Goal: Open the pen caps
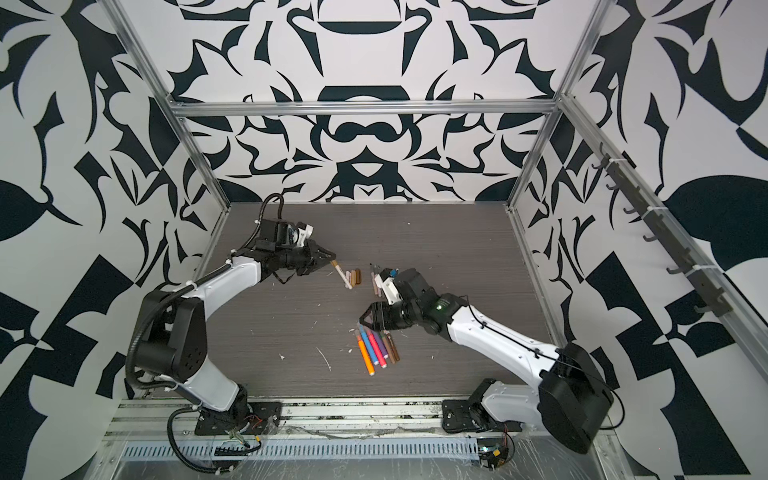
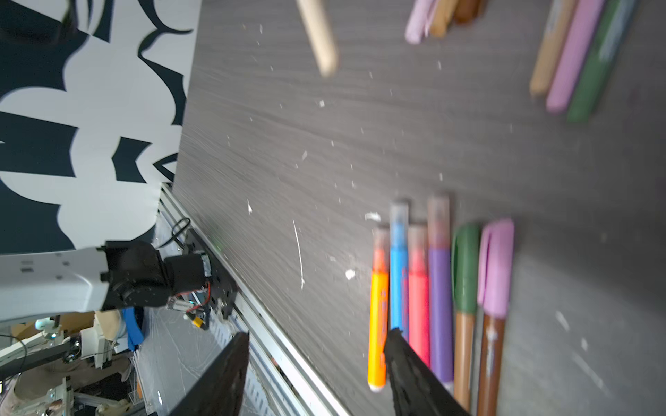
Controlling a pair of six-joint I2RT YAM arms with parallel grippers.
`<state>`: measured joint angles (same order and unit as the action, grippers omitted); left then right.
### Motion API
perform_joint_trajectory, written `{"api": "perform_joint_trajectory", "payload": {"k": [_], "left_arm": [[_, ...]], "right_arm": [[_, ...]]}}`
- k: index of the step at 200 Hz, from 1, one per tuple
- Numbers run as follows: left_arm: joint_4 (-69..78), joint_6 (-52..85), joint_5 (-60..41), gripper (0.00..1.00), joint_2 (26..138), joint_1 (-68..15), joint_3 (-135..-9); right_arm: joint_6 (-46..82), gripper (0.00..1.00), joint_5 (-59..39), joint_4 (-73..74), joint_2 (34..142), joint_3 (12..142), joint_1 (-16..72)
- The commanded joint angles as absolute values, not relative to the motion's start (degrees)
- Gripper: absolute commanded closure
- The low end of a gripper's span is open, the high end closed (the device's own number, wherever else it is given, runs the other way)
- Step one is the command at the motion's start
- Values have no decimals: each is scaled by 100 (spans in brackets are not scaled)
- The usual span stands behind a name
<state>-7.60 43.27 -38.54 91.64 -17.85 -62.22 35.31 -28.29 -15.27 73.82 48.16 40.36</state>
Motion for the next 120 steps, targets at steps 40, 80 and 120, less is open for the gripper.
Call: {"api": "perform_joint_trajectory", "payload": {"k": [40, 80, 120], "left_arm": [[-1481, 3912, -4133, 100, 8217, -2480, -5879], [-1477, 3946, -4093, 100, 8154, -2587, -5794], [-1480, 3951, -3903, 100, 8324, -2617, -5948]], "right_arm": [[2684, 44, -3887, -1640, 8544, 6192, 3862], [2763, 65, -3863, -1623, 8719, 6331, 3860], [2965, 100, -3600, -1515, 8545, 5951, 3867]]}}
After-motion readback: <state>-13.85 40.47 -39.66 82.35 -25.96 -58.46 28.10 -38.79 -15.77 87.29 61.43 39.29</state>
